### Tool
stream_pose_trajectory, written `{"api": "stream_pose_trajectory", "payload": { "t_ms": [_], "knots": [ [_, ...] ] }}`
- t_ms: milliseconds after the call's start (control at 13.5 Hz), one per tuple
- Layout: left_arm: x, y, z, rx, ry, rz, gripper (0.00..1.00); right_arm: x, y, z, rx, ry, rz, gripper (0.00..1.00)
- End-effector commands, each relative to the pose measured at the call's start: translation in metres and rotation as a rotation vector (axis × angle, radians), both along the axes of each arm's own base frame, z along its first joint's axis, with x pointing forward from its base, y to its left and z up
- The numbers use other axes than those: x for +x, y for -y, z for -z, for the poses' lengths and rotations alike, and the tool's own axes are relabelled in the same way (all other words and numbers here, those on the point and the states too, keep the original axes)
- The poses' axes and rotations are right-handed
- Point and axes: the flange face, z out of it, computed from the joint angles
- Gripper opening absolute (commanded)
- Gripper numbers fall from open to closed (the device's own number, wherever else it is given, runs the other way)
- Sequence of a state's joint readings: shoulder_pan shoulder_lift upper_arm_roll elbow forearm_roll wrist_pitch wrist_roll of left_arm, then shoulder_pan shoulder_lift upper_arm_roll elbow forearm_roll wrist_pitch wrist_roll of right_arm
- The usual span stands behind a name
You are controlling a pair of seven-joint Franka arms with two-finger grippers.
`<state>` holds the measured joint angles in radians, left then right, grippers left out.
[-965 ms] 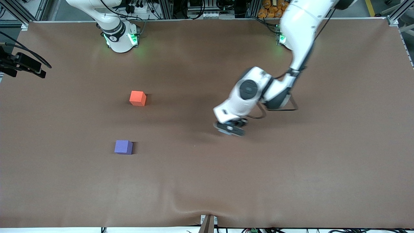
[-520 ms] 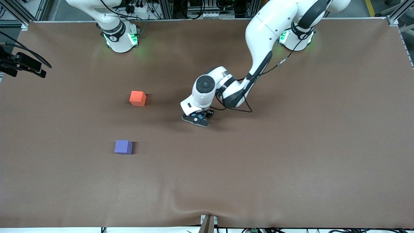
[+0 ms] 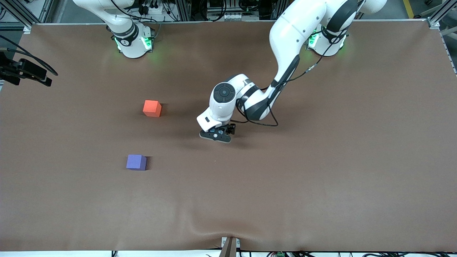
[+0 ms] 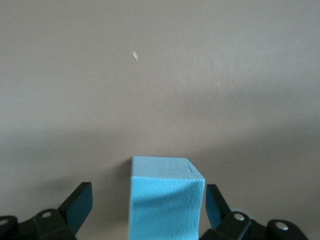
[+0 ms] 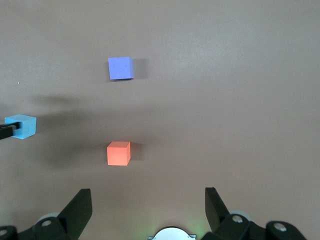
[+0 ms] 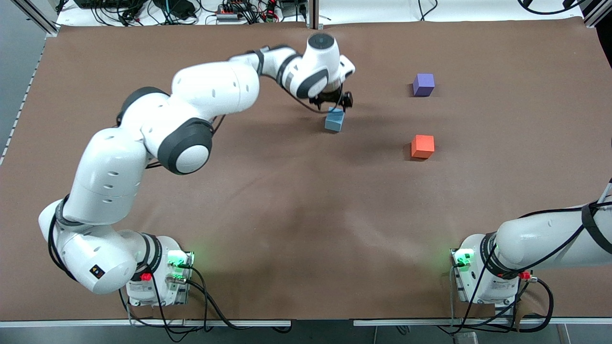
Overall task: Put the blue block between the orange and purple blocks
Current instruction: 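Carry the light-blue block toward the table middle with the left gripper, then release the blue block while the right gripper reaches over it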
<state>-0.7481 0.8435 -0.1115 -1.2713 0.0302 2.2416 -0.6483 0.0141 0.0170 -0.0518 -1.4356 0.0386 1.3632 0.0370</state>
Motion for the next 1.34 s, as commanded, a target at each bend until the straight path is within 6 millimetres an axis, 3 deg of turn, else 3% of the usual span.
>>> {"api": "stream_pose_trajectory", "payload": {
  "t_ms": [0, 74, 148, 223, 371, 520, 742, 1039, 1262],
  "knots": [
    [0.024, -0.054, -0.119, 0.061, 0.045, -0.080, 1.00, 0.010, 0.000, 0.013, 0.016, -0.025, 0.000, 1.00],
    [0.034, -0.081, -0.150, 0.081, 0.029, -0.116, 1.00, 0.018, -0.001, 0.027, 0.016, -0.051, -0.003, 1.00],
    [0.036, -0.106, -0.183, 0.103, 0.008, -0.146, 1.00, 0.033, -0.004, 0.056, 0.016, -0.101, -0.010, 1.00],
    [0.050, -0.147, -0.213, 0.128, -0.006, -0.198, 1.00, 0.046, -0.012, 0.085, 0.012, -0.152, -0.025, 1.00],
    [0.070, -0.231, -0.261, 0.158, -0.042, -0.283, 1.00, 0.057, -0.031, 0.105, 0.010, -0.169, -0.054, 1.00],
    [0.081, -0.318, -0.301, 0.184, -0.083, -0.332, 1.00, 0.072, -0.082, 0.130, -0.001, -0.147, -0.117, 1.00],
    [0.082, -0.429, -0.336, 0.194, -0.116, -0.351, 1.00, 0.093, -0.145, 0.180, 0.006, -0.071, -0.098, 1.00],
    [0.046, -0.513, -0.358, 0.185, -0.102, -0.462, 1.00, 0.089, -0.271, 0.245, 0.061, -0.025, 0.193, 1.00],
    [0.030, -0.539, -0.354, 0.175, -0.061, -0.467, 1.00, 0.067, -0.359, 0.303, 0.052, -0.004, 0.157, 1.00]
  ]
}}
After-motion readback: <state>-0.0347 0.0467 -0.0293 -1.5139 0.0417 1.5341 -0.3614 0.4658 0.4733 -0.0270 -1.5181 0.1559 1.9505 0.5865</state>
